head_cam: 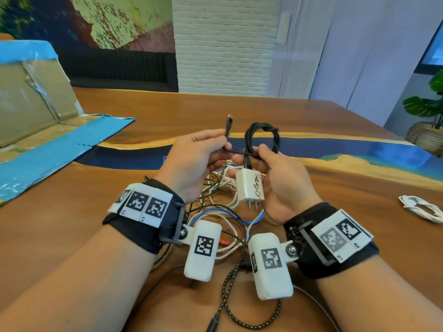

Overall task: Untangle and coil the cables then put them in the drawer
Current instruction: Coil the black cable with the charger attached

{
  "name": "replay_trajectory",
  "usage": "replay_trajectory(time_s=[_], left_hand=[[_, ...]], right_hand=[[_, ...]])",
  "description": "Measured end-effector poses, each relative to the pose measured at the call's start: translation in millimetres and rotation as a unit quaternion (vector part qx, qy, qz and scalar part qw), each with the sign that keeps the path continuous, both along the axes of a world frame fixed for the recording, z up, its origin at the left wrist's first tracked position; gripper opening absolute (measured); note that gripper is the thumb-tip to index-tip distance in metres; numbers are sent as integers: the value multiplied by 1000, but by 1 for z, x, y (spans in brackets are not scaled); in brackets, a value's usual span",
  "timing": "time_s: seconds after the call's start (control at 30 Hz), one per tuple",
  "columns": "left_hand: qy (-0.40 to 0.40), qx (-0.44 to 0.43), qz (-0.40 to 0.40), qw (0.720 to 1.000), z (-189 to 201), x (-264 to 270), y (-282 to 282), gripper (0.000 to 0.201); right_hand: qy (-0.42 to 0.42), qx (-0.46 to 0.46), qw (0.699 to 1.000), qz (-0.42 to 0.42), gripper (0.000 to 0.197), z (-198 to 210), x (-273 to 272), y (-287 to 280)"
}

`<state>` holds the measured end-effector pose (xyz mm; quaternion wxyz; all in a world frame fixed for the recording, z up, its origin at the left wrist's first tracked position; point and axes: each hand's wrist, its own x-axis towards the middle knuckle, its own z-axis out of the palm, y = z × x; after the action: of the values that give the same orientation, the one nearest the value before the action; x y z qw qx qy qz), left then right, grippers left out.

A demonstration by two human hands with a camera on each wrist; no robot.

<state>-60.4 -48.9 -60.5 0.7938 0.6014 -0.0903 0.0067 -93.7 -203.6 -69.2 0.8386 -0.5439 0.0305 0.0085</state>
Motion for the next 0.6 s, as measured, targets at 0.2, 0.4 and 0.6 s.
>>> replay_trajectory(time_s=[0.2,0.4,0.6], left_hand=[[-34,159,-70,984,-4,0,1,32],[-16,58,-167,984,6,-11,3,26],[-61,107,-134,983,-1,-12,-3,6]], right_hand=[[-10,-58,998,25,29,-2,-3,4],[1,-46,996,71,31,2,-9,7],[-3,-63,995,75,31,2,-9,4]])
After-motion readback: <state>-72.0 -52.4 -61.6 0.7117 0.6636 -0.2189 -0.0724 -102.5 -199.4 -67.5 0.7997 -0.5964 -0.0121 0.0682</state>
